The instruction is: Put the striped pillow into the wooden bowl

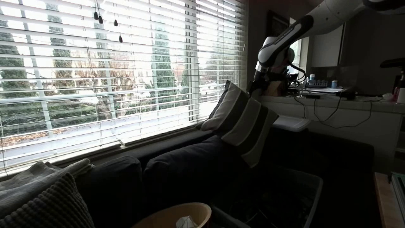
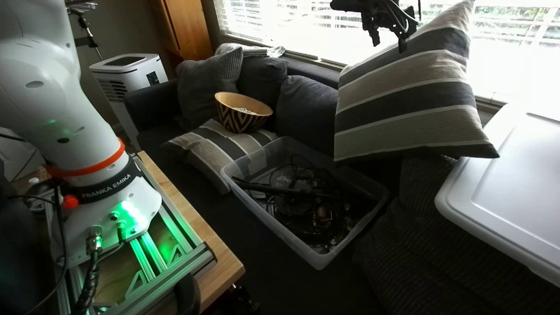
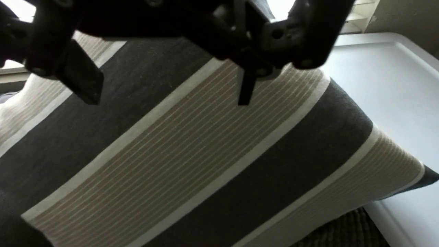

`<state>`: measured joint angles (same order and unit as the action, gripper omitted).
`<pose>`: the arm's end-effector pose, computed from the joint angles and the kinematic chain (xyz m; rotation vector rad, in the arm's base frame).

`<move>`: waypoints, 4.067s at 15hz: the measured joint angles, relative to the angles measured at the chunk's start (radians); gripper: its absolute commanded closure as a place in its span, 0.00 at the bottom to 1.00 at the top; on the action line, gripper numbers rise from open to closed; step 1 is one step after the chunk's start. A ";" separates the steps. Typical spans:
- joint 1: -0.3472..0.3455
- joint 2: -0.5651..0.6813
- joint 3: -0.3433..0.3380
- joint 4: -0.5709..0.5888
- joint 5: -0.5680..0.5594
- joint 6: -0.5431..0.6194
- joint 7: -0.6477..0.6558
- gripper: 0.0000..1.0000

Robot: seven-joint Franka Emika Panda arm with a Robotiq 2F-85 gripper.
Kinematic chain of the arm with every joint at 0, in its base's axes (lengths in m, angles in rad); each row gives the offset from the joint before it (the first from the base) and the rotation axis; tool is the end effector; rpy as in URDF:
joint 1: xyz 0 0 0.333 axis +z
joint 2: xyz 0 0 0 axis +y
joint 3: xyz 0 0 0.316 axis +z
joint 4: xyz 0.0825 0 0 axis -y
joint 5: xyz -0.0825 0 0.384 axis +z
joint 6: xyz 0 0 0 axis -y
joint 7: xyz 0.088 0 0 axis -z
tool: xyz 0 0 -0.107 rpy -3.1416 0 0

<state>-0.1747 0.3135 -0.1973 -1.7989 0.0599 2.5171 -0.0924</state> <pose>0.6282 -0.2332 0.4209 2.9418 -0.4430 0.5994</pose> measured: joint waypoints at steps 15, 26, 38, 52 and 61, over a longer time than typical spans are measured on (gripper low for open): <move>-0.057 0.272 0.070 0.225 0.002 0.157 0.031 0.34; -0.090 0.294 0.105 0.256 0.003 0.157 0.031 1.00; -0.054 0.197 0.093 0.262 -0.003 0.010 0.054 0.99; 0.110 -0.196 0.218 -0.035 0.032 -0.165 0.016 0.99; 0.249 -0.201 0.301 -0.004 -0.040 -0.142 -0.033 0.99</move>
<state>0.0748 0.1127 0.1038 -1.8027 0.0198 2.3756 -0.1253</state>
